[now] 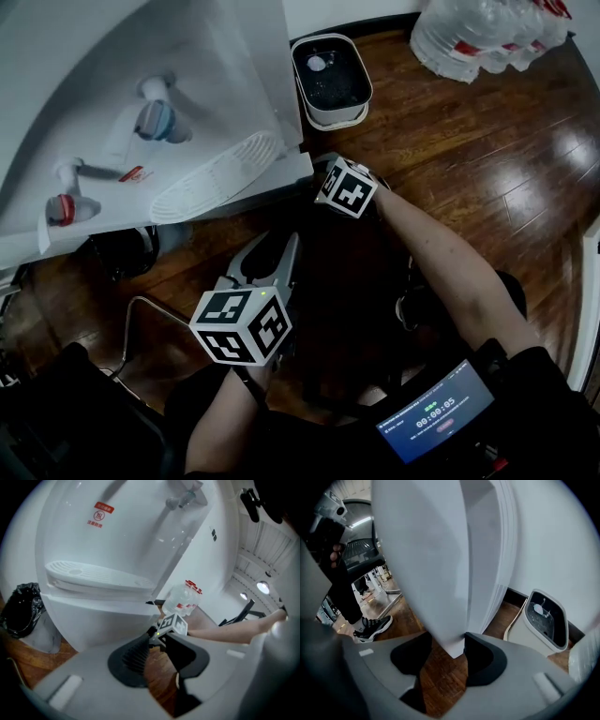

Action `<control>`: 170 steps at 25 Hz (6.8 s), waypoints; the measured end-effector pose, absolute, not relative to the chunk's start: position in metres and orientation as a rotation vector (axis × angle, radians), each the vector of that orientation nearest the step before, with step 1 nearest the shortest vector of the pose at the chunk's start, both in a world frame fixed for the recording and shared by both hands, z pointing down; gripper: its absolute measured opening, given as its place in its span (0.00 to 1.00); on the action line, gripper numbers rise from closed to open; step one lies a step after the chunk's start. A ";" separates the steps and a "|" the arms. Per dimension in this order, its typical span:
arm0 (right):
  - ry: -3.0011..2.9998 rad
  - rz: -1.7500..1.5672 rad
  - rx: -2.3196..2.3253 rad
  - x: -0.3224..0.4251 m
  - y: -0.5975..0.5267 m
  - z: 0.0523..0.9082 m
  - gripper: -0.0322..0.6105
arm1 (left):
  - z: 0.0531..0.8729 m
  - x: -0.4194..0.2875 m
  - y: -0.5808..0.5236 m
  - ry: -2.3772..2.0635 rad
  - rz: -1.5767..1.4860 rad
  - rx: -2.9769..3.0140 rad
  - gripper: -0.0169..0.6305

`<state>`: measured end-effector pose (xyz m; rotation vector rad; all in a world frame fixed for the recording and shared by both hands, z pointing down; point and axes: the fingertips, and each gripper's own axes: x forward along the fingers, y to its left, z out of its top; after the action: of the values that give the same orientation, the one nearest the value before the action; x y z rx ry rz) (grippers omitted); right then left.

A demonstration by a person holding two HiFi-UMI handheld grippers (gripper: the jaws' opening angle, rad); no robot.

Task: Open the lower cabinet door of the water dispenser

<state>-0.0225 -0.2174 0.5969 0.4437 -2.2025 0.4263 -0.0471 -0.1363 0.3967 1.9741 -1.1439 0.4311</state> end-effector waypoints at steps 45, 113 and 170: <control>-2.379 0.560 0.596 -0.185 0.048 0.558 0.31 | 0.415 -0.159 0.115 -1.408 0.462 1.839 0.23; -2.610 0.612 1.239 -0.036 0.027 0.321 0.06 | 0.470 -0.141 0.074 -1.572 0.469 1.803 0.19; -2.483 0.805 1.465 0.036 -0.198 0.332 0.06 | 0.575 -0.024 -0.118 -1.282 0.810 2.139 0.16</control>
<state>0.0360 -0.1981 0.3321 1.4647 -2.4831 0.8053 -0.0243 -0.1179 0.5749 2.1393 -1.2817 0.8096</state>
